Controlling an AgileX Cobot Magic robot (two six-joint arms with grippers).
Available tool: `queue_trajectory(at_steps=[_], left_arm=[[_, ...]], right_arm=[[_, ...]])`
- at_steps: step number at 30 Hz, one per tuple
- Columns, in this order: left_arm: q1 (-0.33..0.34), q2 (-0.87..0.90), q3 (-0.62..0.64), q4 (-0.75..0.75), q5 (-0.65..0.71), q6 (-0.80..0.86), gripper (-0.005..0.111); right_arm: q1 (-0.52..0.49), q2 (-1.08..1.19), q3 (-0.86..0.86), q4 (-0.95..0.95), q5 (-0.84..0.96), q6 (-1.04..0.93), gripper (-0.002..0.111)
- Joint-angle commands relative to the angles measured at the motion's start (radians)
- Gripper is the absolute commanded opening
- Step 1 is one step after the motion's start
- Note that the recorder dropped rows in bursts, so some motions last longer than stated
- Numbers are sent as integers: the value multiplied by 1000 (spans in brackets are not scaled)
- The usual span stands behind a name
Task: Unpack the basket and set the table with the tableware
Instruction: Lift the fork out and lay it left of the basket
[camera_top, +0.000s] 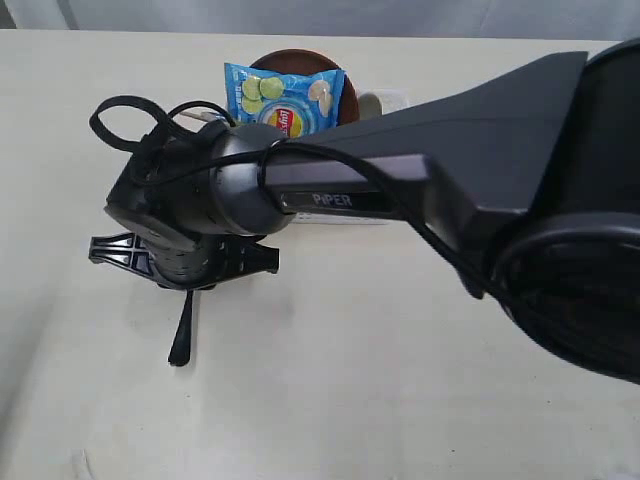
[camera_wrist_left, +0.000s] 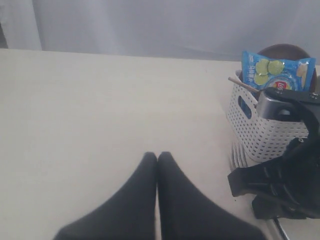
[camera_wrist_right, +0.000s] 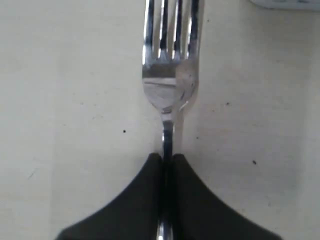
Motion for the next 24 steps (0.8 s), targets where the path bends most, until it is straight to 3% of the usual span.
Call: queue_trajectory(at_steps=[1, 4, 6, 16, 24], left_arm=[[-5, -4, 4, 1, -2, 3, 0], [-5, -4, 4, 1, -2, 3, 0], [-5, -4, 4, 1, -2, 3, 0], [-5, -4, 4, 1, -2, 3, 0], [-5, -4, 4, 1, -2, 3, 0]], right_arm=[[-4, 1, 0, -17, -15, -5, 20], [-4, 1, 0, -17, -13, -5, 40], [-4, 1, 0, -29, -13, -5, 46], [-4, -148, 0, -49, 33, -110, 46], [-11, -374, 0, -1, 131, -534, 46]])
